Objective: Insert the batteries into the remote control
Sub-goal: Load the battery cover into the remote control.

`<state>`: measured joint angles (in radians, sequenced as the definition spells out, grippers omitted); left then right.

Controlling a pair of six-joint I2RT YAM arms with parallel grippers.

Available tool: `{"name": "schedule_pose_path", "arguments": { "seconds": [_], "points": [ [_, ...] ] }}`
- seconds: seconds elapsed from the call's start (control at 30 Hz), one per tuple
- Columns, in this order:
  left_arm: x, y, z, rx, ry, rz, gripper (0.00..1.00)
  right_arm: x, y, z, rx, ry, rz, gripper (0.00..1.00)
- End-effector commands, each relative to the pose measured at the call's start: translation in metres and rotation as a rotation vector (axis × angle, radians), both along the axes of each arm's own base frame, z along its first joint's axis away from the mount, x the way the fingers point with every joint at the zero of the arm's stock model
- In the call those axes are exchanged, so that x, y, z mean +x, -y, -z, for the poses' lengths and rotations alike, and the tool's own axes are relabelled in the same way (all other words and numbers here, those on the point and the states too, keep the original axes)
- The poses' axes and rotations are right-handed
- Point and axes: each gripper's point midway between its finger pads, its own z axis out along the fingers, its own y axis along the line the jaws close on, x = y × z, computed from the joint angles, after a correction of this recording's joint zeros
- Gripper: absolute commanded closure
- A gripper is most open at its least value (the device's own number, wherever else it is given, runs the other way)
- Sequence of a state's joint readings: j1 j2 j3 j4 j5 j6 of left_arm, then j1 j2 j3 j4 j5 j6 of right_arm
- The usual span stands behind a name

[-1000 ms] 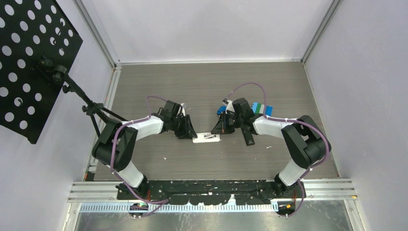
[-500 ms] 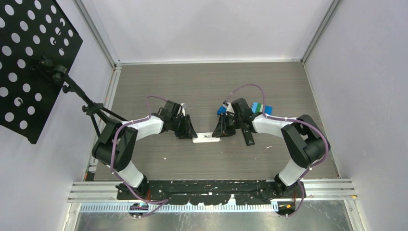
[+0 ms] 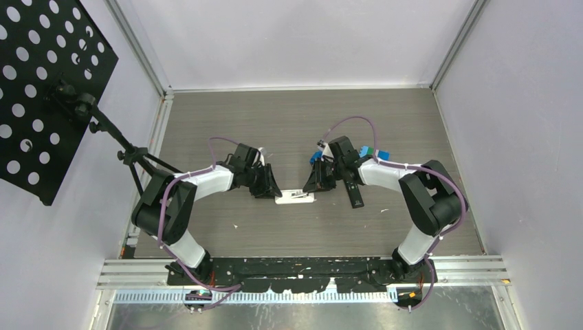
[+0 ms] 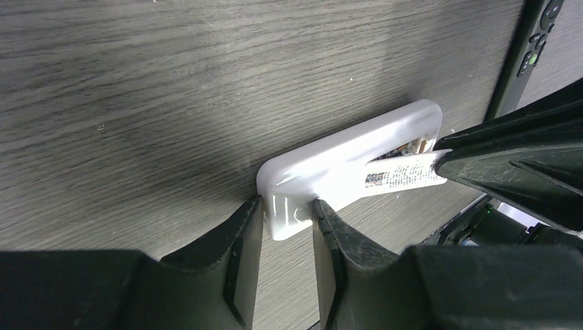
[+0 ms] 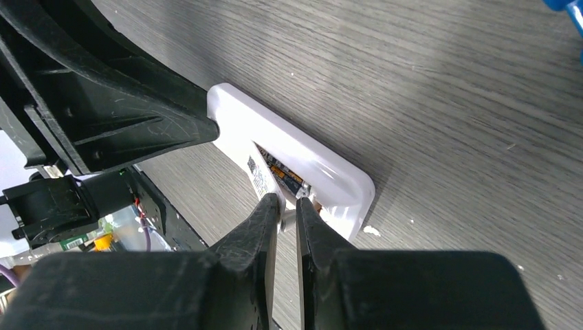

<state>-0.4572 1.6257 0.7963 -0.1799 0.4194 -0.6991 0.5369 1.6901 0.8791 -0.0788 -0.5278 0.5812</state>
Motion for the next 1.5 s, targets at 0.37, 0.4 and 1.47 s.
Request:
{"name": "schedule_pose_path", "arguments": {
  "seconds": [0.37,0.4,1.47],
  "points": [
    [0.014,0.001,-0.003,0.027,0.058,0.0,0.67,0.014,0.006,-0.016,-0.077,0.058,0.028,0.6],
    [0.014,0.001,-0.003,0.028,0.058,0.001,0.67,0.014,0.007,-0.017,-0.08,0.061,0.027,0.59],
    [0.014,0.0,-0.002,0.039,0.049,0.006,0.65,-0.004,0.003,-0.007,-0.092,0.004,-0.029,0.74]
  ]
}}
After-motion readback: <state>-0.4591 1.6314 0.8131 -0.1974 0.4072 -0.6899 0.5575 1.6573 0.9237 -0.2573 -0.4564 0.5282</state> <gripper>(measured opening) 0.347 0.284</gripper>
